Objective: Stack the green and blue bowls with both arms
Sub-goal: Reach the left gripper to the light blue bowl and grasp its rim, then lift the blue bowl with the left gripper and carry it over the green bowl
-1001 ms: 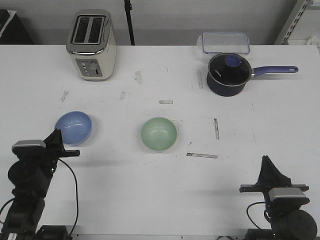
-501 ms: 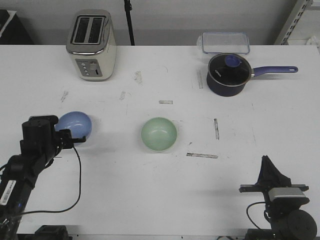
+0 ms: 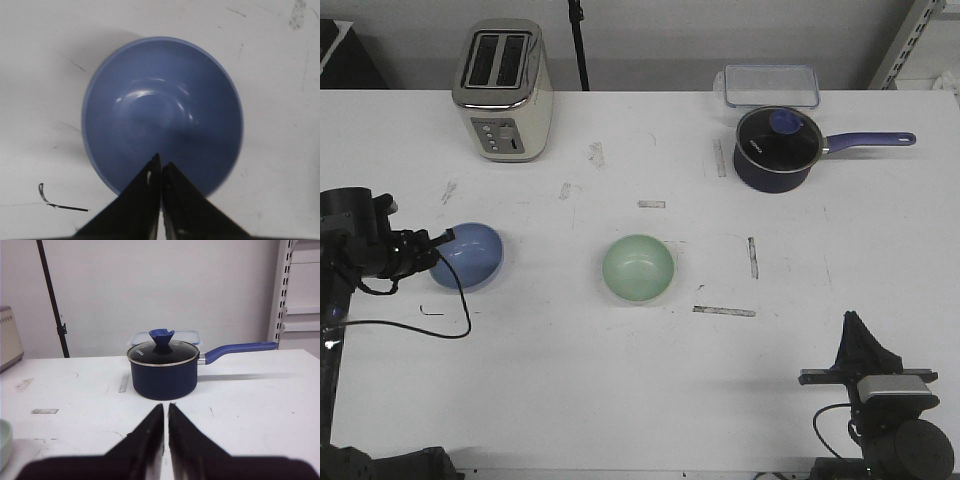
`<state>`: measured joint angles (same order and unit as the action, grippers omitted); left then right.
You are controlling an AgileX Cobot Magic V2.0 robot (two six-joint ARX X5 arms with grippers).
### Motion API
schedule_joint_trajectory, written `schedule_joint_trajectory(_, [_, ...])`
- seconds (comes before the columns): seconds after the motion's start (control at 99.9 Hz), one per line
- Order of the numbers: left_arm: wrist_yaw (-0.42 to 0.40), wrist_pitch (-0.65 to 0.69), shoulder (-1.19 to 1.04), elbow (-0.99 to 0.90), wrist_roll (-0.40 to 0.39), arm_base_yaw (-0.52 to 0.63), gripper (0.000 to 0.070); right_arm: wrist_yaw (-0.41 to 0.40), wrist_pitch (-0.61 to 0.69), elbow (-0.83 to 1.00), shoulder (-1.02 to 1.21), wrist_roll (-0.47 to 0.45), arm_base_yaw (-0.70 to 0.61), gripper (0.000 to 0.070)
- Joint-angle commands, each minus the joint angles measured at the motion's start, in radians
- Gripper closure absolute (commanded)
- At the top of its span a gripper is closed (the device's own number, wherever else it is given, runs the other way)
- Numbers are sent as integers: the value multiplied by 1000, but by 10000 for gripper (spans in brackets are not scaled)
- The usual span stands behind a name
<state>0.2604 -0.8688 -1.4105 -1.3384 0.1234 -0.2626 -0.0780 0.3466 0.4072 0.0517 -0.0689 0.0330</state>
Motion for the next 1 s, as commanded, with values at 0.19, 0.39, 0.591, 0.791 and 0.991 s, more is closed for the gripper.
schedule_joint_trajectory(0.19, [3, 10, -150, -30, 33, -69, 323, -1, -13, 0, -5, -13, -1, 695])
schedule_joint_trajectory(0.39, [2, 37, -220, -30, 23, -71, 250, -1, -13, 0, -5, -13, -1, 696])
schedule_joint_trajectory(0.591, [-2, 41, -278, -30, 24, -71, 263, -1, -13, 0, -5, -13, -1, 695])
schedule_joint_trajectory(0.791, [-2, 45, -311, -30, 24, -71, 460, -1, -13, 0, -5, -13, -1, 696])
schedule_joint_trajectory(0.991, [-2, 60, -311, -30, 24, -68, 682, 0, -13, 0, -5, -13, -1, 696])
